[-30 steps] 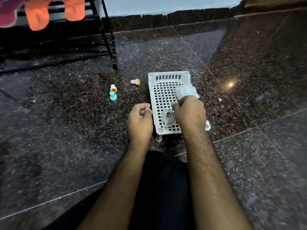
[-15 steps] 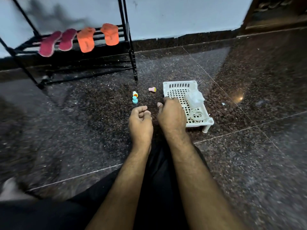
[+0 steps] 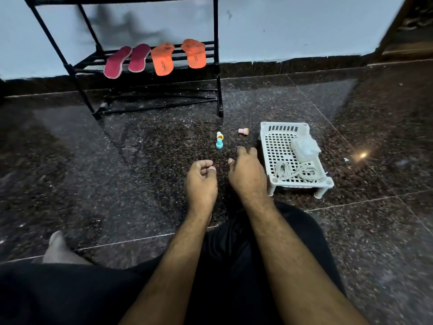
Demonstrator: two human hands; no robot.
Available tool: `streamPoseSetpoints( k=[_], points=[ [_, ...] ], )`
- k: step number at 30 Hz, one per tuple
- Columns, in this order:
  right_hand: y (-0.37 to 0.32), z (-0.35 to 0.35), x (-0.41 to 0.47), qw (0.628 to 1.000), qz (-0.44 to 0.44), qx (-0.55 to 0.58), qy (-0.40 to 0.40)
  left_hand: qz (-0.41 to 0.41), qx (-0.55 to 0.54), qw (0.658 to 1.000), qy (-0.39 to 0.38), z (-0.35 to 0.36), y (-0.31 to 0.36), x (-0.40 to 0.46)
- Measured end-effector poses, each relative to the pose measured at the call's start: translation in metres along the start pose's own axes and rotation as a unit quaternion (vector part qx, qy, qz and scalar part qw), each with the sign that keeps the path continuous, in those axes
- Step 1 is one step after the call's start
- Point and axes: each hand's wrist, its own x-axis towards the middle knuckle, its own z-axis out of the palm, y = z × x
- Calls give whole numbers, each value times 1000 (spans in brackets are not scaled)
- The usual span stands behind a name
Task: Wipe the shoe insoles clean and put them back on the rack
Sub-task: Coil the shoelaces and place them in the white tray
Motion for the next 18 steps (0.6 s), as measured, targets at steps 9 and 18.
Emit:
streamPoseSetpoints(
  k=[9,18],
  points=[
    [5,31,58,999,1,-16,-43,-6,31,999,-10,23,-25,52],
    [9,81,139,998,16,-22,-62,-2,46,999,-15,43,-71,135]
  ],
)
